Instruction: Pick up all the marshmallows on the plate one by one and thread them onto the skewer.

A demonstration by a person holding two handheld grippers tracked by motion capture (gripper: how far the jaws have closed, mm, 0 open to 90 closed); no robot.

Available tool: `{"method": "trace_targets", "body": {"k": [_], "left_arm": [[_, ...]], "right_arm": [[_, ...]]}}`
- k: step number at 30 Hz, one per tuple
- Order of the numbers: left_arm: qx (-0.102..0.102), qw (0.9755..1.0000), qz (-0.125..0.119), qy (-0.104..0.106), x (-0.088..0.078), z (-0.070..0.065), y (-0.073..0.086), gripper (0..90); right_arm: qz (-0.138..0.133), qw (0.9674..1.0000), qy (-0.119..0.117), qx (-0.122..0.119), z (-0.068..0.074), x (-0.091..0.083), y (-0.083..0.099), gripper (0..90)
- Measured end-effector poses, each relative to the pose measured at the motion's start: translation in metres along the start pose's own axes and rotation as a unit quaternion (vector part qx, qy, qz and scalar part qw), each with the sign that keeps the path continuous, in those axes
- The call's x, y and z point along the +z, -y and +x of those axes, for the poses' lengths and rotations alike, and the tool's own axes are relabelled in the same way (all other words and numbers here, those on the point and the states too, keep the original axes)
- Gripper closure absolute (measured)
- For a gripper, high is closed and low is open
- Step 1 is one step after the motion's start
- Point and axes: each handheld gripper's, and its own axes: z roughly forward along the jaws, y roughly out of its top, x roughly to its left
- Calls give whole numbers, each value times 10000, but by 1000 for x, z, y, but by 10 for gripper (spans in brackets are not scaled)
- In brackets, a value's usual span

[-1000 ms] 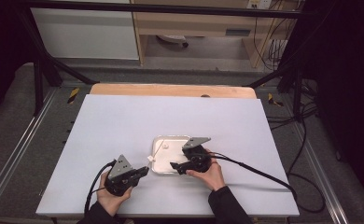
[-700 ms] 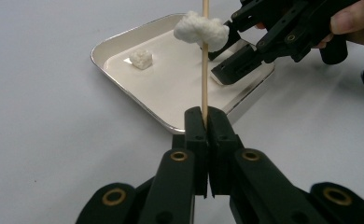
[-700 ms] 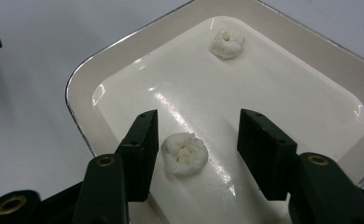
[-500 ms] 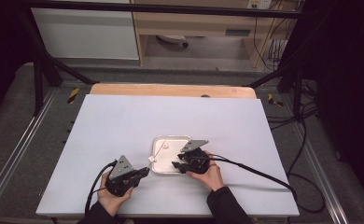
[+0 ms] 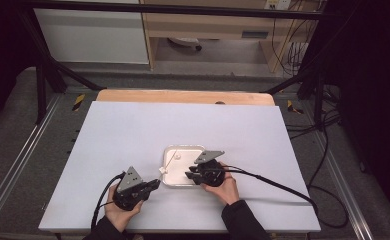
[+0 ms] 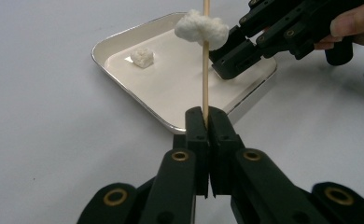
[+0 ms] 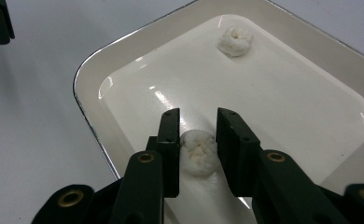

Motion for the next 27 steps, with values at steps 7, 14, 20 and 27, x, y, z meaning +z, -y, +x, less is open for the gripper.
{"method": "trace_targets", "body": {"k": [7,14,20,27], "left_arm": [[59,10000,12,34,1,0,0,881],[75,10000,4,34,2,-1,0,881],[27,9999,130,-62,0,-2,0,881],[52,9999,130,-38,0,-3,0,882]], "right_arm": [[21,10000,26,65,-4,1,3,678],[40,9999,90,20,-3,-2,6,620],[3,9999,118,54,-5,-4,8,698],[-20,9999,132,71,-5,-4,9,735]]}}
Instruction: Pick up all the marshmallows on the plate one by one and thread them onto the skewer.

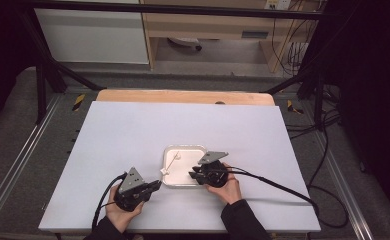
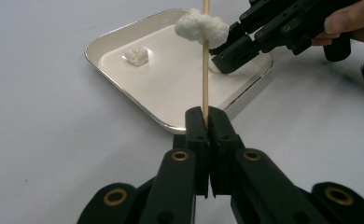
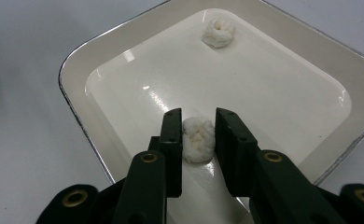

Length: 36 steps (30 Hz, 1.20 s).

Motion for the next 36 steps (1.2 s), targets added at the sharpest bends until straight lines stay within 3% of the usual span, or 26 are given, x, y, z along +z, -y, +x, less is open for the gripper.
{"method": "trace_targets", "body": {"k": [6,16,20,25,32,36], "left_arm": [[19,10000,12,12,0,-2,0,881],[65,10000,-1,63,1,-5,-1,881],[104,9999,-6,67,2,-6,-1,881],[103,9999,-22,90,2,-7,-1,882],[134,9998,-57,110,2,-8,-1,882],[140,9998,-94,115,2,-9,-2,882]], "right_arm": [[-142,9997,-142,105,0,-7,-4,743],[-901,9936,-546,397,-2,-44,-24,750],[-1234,9879,-723,608,-5,-59,-32,753],[-1626,9776,-1007,880,-9,-72,-40,758],[-1979,9657,-1205,1174,-19,-83,-49,760],[-2082,9608,-1301,1291,-20,-86,-53,760]]}}
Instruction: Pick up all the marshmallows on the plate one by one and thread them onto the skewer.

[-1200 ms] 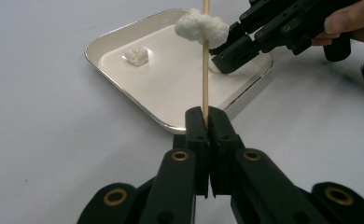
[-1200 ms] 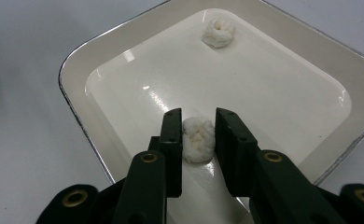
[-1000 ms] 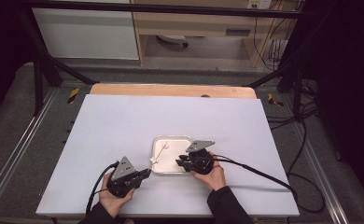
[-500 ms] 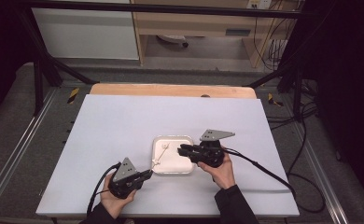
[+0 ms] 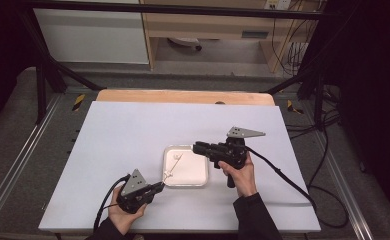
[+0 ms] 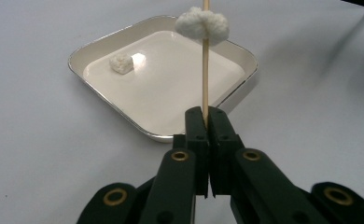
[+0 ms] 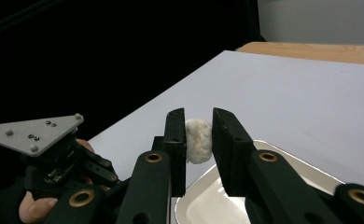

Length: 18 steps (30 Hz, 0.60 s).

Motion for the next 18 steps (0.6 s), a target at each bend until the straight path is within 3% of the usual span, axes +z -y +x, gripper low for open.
{"method": "trace_targets", "body": {"k": [9,18], "left_arm": [[23,10000,-33,13,-1,-1,-1,882],[27,10000,-48,9,-1,-2,-1,882]], "right_arm": [[-4,9994,-268,224,2,11,-2,762],[127,9987,-373,339,1,19,0,762]]}}
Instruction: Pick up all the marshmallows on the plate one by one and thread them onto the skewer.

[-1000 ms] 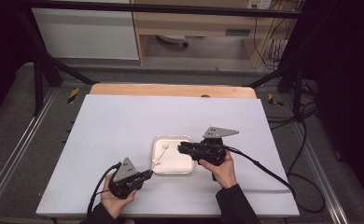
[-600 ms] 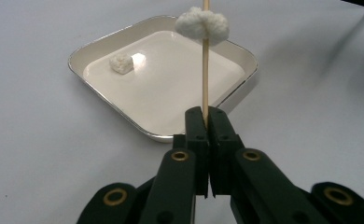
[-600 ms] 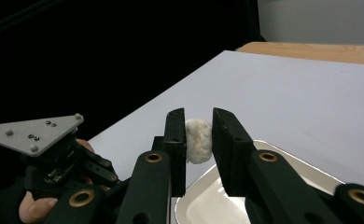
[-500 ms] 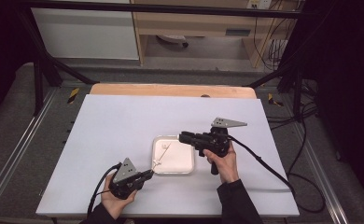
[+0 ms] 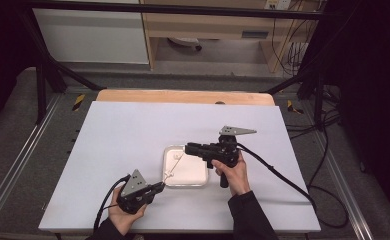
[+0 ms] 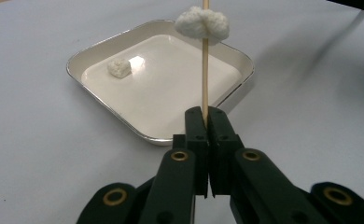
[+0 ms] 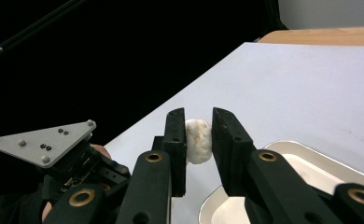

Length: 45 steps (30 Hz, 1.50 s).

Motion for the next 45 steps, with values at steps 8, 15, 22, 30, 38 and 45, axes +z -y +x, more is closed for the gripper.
{"method": "trace_targets", "body": {"k": [8,15,22,30,38,45], "left_arm": [[27,10000,9,12,0,0,0,882],[40,10000,47,16,1,-1,0,883],[164,9995,248,-47,4,-2,0,885],[237,9983,515,-93,7,-4,1,887],[229,9985,495,-70,8,-4,2,887],[191,9988,447,-67,7,-4,2,887]], "right_arm": [[75,10000,14,21,-2,3,2,762],[164,9998,-34,47,-3,5,4,761],[278,9996,-91,30,-2,7,7,767],[458,9989,-74,-43,-2,12,14,774],[488,9987,-110,-29,-1,17,22,777],[530,9985,-130,-29,1,21,28,783]]}}
